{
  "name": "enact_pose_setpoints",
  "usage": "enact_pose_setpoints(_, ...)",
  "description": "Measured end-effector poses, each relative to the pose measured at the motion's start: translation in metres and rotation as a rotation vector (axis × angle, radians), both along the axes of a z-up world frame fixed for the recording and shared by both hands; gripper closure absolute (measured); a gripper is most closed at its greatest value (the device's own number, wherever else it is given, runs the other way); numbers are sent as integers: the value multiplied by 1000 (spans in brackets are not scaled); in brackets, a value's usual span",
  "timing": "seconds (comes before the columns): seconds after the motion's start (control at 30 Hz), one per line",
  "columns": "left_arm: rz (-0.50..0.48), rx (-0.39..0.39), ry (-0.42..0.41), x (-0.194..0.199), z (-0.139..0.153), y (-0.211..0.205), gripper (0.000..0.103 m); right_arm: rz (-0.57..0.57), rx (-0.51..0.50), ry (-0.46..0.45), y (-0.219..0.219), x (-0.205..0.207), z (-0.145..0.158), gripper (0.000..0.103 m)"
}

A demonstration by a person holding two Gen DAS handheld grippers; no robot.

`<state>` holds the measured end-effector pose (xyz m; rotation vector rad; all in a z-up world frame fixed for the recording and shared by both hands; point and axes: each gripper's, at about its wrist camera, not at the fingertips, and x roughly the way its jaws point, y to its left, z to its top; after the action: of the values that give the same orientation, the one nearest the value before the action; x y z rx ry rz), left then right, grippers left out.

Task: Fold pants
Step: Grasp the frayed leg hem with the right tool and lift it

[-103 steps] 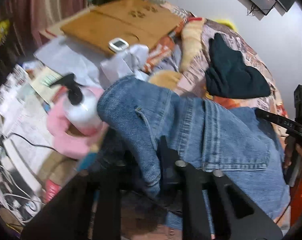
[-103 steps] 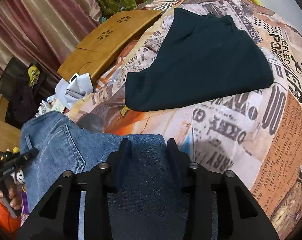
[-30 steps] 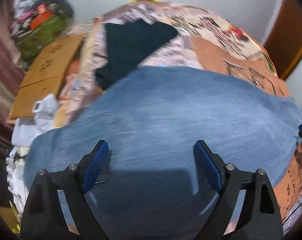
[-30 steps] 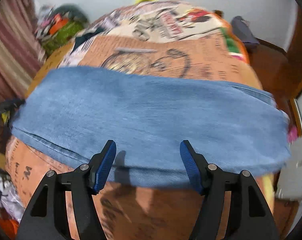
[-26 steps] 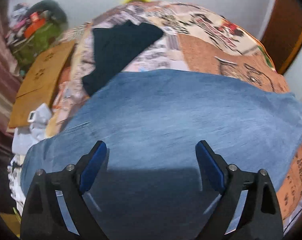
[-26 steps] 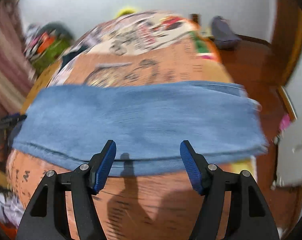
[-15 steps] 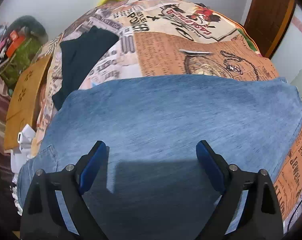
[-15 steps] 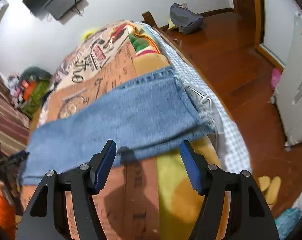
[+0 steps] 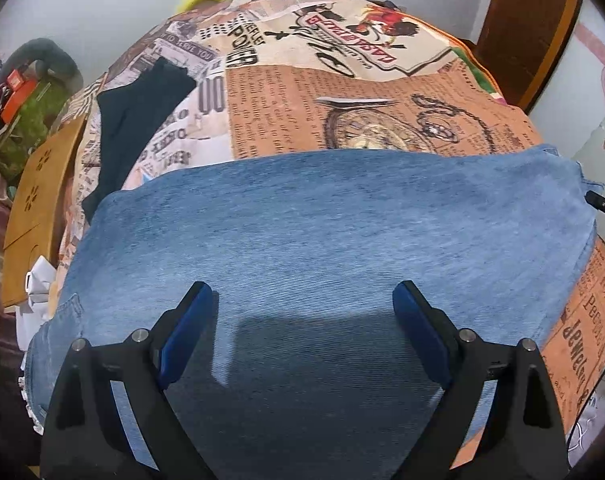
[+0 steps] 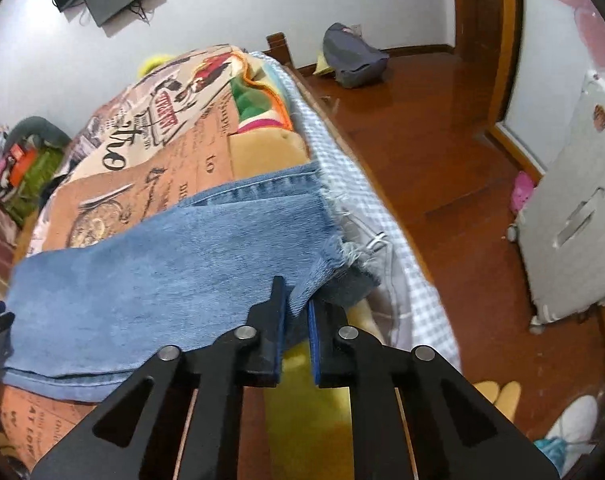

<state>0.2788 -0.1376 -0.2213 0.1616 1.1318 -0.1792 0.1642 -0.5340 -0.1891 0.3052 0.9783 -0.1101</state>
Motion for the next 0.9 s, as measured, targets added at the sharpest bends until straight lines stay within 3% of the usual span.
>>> enact_pose_setpoints(0.07, -16, -19, 9, -2, -1, -5, 10, -38, -1, 5, -1, -8, 8, 77)
enact_pose_setpoints(0.13, -39, -35, 18, -5, -2, -12, 8, -22, 65, -11, 0, -18, 16, 54)
enact_pose_setpoints(0.2, -80, -26, 14, -10, -4, -24, 3, -5, 125, -19, 5, -26, 20, 39)
enact_pose_setpoints(0.37, -205, 55, -39, -31, -7, -64, 1, 42, 299, 12, 27, -36, 7, 38)
enact_pose_setpoints(0.57, -247, 80, -64, -41, -6, -89, 1, -35, 319, 11, 27, -18, -12, 35)
enact_pose_setpoints(0.67, -229, 57, -56, -39, -4, -87, 1, -88, 371, 23, 15, -5, -22, 38)
enact_pose_setpoints(0.83, -189, 33, -89, -40, 8, -76, 1, -149, 379, 12, 0, 4, -23, 81)
enact_pose_setpoints(0.9, -171, 21, -98, -39, 15, -69, 1, -132, 352, -21, -1, 4, -14, 91)
